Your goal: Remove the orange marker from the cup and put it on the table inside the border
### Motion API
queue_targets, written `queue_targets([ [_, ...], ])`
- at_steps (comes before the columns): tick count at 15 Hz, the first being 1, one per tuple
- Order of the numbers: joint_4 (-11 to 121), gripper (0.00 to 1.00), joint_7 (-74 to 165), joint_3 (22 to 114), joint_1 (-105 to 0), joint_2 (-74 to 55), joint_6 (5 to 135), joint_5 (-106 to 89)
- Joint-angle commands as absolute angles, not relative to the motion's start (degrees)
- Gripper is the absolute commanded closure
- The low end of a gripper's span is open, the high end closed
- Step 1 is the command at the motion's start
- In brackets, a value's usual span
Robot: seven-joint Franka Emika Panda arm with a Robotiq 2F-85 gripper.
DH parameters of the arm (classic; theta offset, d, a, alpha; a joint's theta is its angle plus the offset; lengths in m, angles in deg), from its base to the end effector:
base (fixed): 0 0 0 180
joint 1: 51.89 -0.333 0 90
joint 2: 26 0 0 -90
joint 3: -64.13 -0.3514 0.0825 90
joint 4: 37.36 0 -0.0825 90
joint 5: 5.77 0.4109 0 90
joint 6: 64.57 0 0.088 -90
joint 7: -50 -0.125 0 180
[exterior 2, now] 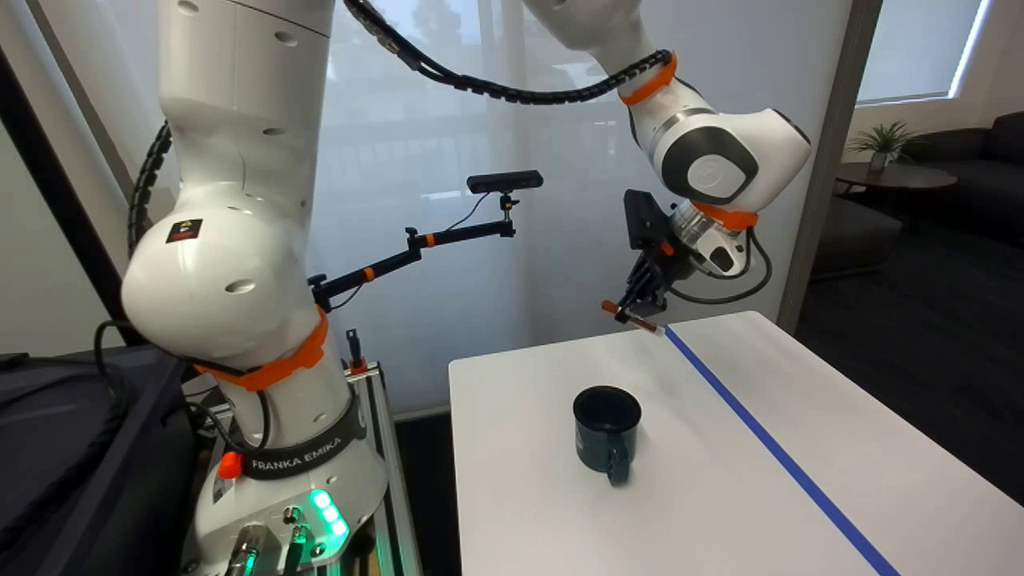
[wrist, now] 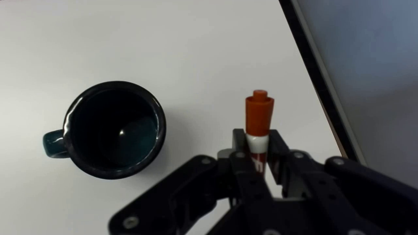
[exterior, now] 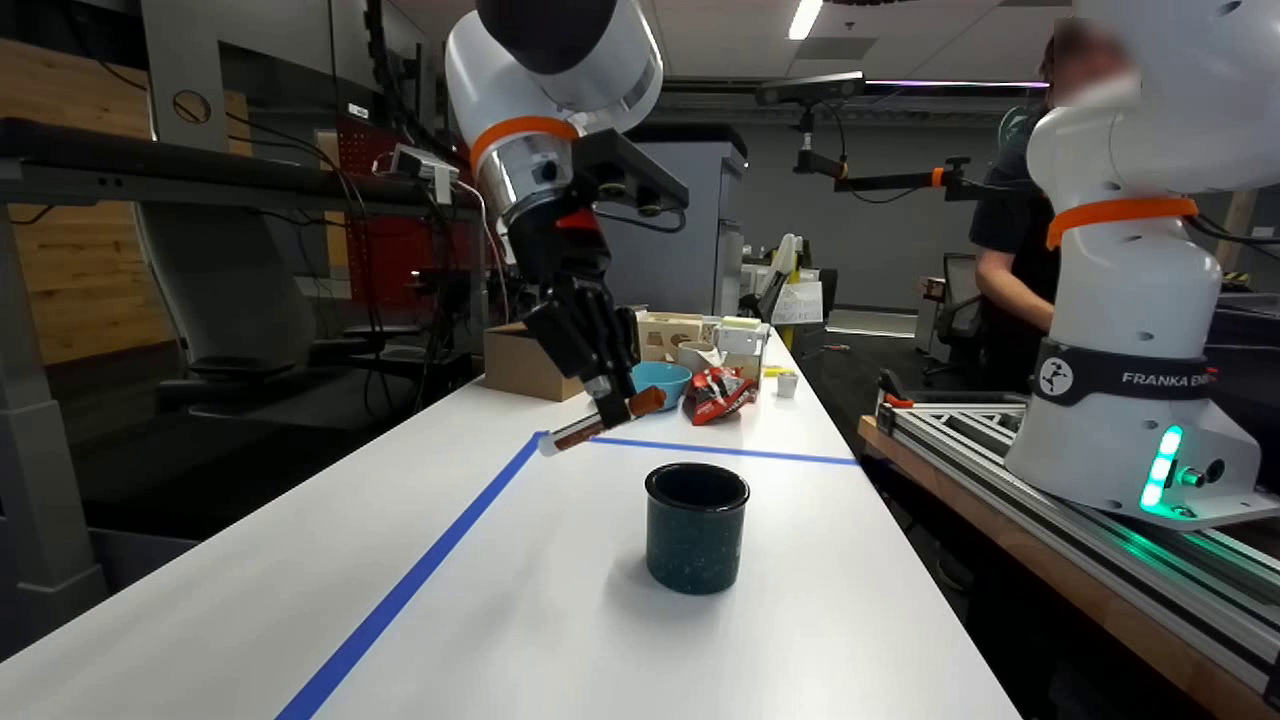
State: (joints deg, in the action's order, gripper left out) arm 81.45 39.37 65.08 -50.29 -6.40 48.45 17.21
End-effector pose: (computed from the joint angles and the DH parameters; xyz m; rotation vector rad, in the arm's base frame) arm 0.5616 0.0065 0.2372 -2.7014 0.6500 0.6510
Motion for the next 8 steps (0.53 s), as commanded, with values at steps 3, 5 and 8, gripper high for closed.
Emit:
queue_targets([
  [3,74.4,0.95,42.4,64.3,-50.4,5.8,51.0,16.0],
  [5,72.2,0.95,44.0,63.8,-50.3,9.6,52.4,15.9],
  [8,69.0,0.95,45.9,63.1,-50.5,14.2,54.4,15.0],
])
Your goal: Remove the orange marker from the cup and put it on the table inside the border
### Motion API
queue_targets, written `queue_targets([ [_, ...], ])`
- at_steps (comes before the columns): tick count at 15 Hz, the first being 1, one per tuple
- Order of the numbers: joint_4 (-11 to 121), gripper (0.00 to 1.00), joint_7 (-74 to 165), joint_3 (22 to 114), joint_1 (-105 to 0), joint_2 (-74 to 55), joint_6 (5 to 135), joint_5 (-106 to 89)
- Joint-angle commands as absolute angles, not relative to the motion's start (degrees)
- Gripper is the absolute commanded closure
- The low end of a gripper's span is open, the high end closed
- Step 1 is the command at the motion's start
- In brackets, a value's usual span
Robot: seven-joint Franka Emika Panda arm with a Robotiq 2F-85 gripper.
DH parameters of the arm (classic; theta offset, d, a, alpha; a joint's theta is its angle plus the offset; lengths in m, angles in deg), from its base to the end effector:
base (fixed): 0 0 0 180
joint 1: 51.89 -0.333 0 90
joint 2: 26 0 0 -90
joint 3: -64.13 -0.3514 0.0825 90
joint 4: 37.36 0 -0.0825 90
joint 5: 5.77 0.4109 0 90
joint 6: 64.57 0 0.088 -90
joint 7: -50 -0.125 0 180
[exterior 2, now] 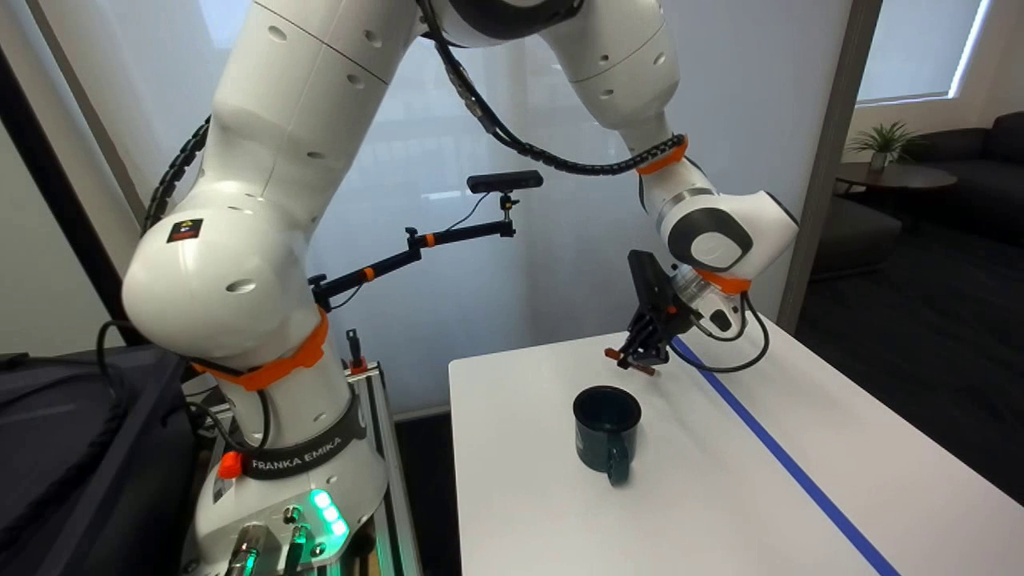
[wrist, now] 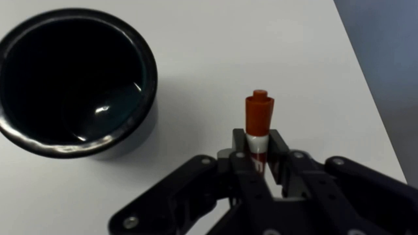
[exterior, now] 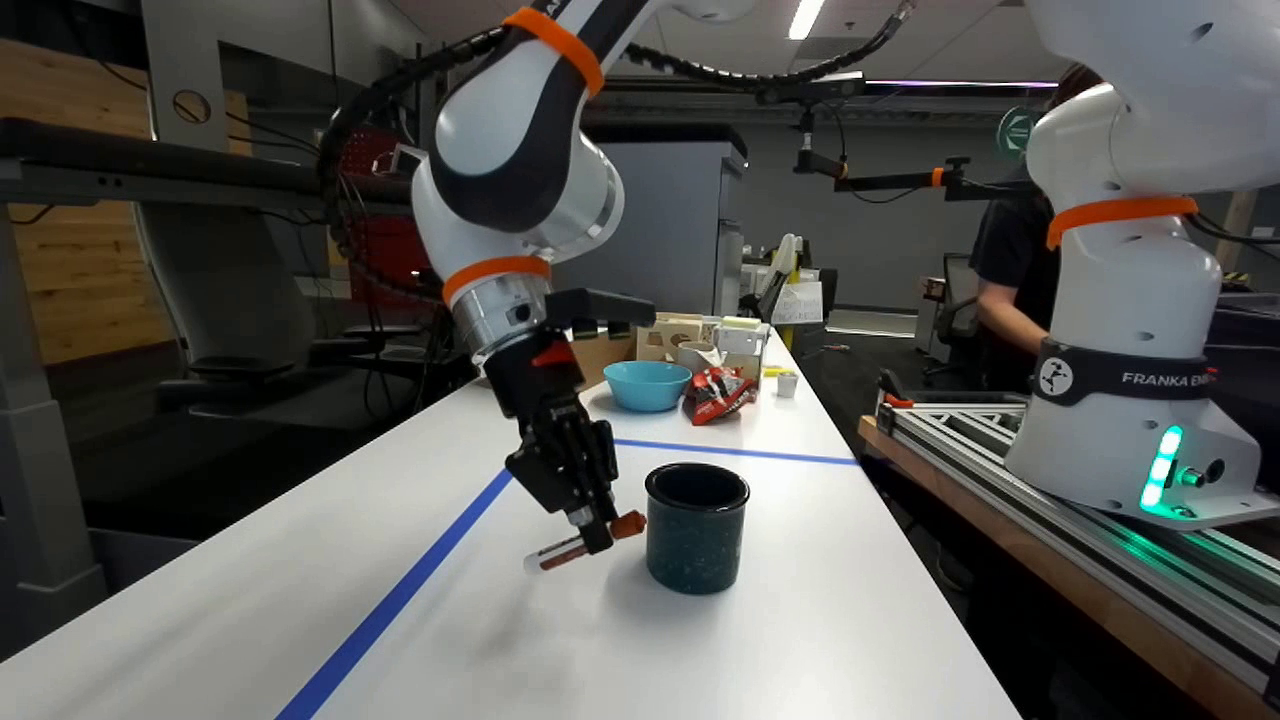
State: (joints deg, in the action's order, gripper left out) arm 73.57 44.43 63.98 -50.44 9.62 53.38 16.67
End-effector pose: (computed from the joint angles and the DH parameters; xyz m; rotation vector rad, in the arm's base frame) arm 0.5893 0.0131 0.1243 -2.7247 0.5433 0.7170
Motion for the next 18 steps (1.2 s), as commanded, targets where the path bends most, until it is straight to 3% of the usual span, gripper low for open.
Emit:
queue_targets([
  [1,68.1,0.95,46.3,62.8,-50.6,15.4,54.8,14.6],
  [13,62.2,0.95,47.1,61.4,-51.4,22.1,55.2,10.1],
  [14,62.3,0.64,47.0,61.3,-51.4,22.1,55.2,10.1],
  [18,63.0,0.32,47.3,60.8,-51.3,20.9,54.9,10.0],
])
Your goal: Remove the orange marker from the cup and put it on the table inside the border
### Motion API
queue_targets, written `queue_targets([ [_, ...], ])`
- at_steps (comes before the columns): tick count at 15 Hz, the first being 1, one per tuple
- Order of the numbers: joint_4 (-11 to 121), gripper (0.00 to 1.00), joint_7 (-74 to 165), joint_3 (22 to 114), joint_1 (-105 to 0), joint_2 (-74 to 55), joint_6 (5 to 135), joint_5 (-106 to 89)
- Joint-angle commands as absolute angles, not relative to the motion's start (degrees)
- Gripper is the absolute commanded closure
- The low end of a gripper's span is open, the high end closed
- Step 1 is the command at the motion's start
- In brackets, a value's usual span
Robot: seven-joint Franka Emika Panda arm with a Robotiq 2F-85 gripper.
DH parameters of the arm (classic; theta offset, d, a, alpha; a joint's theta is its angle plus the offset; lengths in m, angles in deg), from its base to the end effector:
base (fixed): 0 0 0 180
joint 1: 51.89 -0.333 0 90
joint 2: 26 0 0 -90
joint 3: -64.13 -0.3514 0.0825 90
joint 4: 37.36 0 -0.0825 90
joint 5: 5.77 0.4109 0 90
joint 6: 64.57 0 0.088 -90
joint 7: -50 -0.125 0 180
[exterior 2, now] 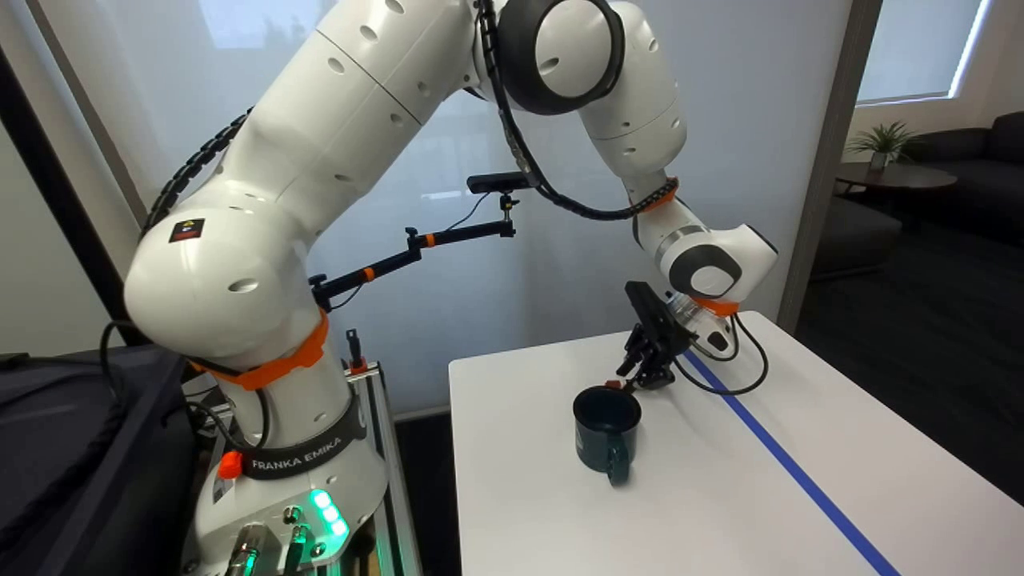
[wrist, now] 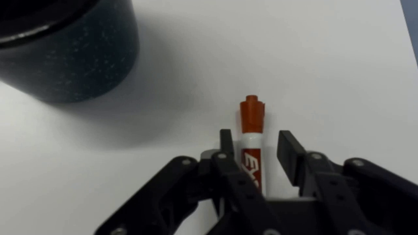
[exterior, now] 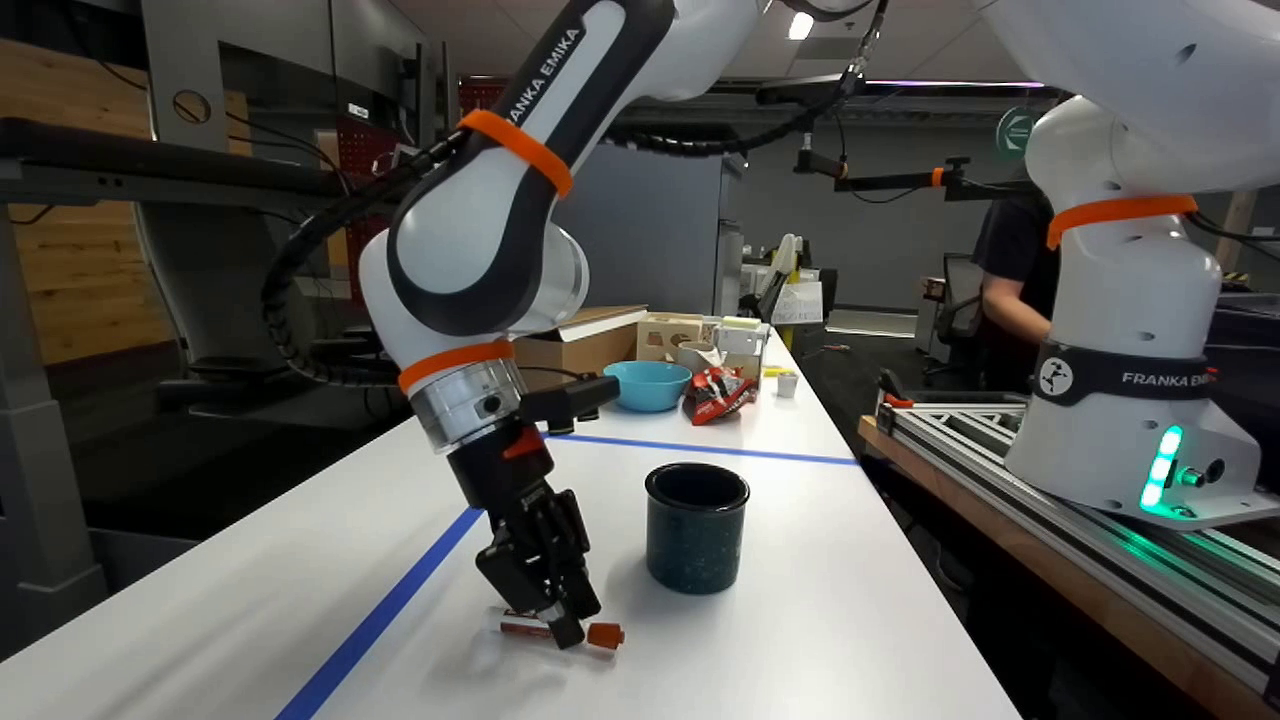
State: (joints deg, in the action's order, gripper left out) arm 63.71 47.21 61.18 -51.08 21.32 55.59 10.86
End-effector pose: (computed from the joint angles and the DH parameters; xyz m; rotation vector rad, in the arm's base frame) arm 0.6200 0.0417 0.0548 -2.8048 0.3218 0.7244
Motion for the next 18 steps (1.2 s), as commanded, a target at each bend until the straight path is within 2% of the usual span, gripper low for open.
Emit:
queue_targets([
  [1,63.5,0.26,47.2,60.8,-51.4,20.3,54.9,10.0],
  [4,65.5,0.03,46.7,60.5,-51.7,17.5,54.9,10.2],
  [5,66.2,0.00,46.6,60.5,-51.8,16.5,54.9,10.3],
  [10,73.3,0.00,44.8,60.6,-52.9,7.4,55.4,10.4],
  [18,94.1,0.00,33.9,60.5,-57.5,-16.5,57.3,10.8],
])
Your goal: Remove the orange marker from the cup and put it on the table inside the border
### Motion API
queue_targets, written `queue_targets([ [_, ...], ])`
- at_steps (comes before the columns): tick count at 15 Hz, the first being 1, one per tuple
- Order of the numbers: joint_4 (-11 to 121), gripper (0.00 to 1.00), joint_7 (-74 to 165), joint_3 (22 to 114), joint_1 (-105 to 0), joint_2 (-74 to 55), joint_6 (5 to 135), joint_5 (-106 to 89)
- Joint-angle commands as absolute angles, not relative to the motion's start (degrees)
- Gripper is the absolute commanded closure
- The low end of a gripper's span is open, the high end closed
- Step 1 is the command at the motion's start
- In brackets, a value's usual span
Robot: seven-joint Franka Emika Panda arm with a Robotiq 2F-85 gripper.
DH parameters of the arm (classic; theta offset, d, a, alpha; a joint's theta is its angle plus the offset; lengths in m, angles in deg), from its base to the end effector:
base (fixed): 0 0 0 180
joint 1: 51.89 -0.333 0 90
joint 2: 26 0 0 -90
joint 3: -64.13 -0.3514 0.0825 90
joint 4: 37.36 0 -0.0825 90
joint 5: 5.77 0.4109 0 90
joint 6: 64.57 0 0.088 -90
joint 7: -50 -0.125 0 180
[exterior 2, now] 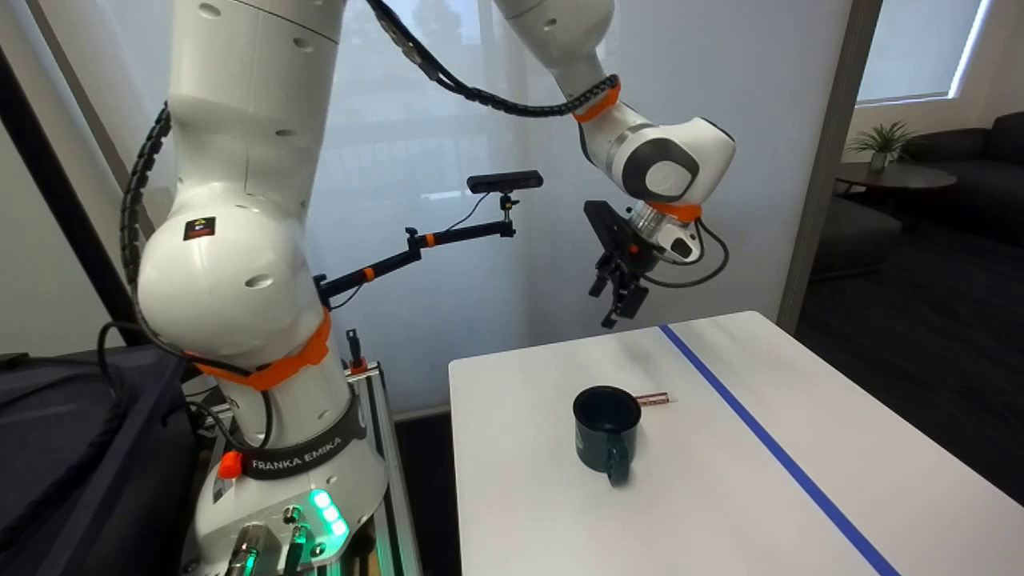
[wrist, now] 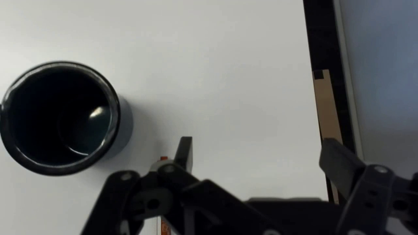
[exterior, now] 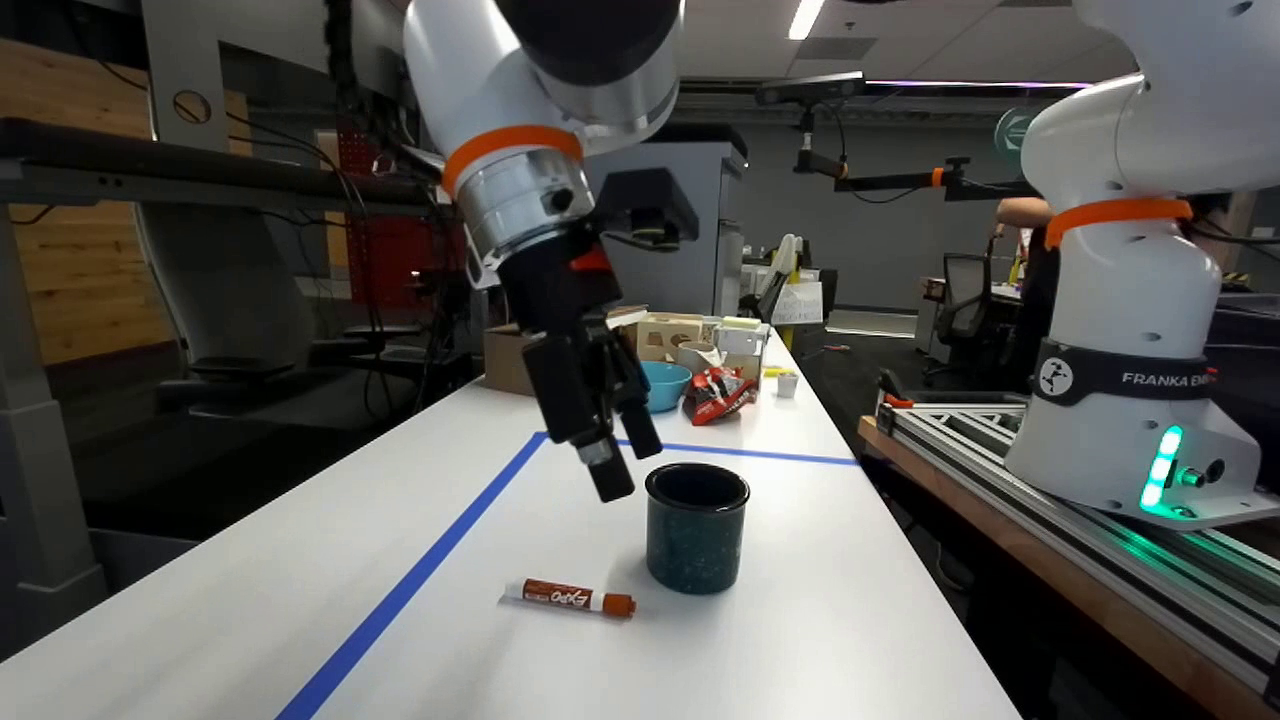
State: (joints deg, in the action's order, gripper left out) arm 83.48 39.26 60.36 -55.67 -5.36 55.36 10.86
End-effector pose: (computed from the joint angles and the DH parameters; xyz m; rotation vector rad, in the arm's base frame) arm 0.5524 0.0922 0.2166 -2.8765 0.3602 0.6017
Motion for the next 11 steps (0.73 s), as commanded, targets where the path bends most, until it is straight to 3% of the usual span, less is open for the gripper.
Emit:
queue_targets([
  [1,96.8,0.00,31.8,60.3,-57.9,-19.6,57.6,11.3],
  [3,102.1,0.00,25.8,60.1,-58.6,-25.8,57.7,11.5],
  [4,94.2,0.00,30.5,60.1,-57.6,-17.4,55.7,10.9],
  [11,100.9,0.00,26.6,59.8,-57.9,-24.4,56.7,11.0],
])
